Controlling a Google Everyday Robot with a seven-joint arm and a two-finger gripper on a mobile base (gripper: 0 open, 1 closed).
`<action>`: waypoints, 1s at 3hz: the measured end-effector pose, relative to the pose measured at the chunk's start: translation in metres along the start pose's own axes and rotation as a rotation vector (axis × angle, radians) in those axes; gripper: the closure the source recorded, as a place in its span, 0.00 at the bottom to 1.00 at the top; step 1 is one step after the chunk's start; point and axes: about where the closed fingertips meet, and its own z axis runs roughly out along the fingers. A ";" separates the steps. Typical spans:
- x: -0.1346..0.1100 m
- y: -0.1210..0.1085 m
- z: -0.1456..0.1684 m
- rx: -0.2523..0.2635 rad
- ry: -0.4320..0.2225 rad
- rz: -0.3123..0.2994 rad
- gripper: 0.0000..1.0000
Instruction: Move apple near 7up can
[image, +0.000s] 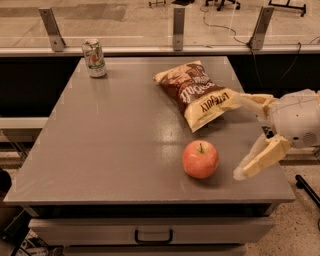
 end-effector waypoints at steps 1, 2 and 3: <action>0.006 0.007 0.013 -0.038 -0.007 0.016 0.00; 0.002 0.008 0.032 -0.090 -0.016 0.007 0.00; 0.008 0.012 0.052 -0.154 -0.021 0.024 0.00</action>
Offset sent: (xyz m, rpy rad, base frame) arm 0.0086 0.0435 -0.0320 0.0265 0.0844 0.1289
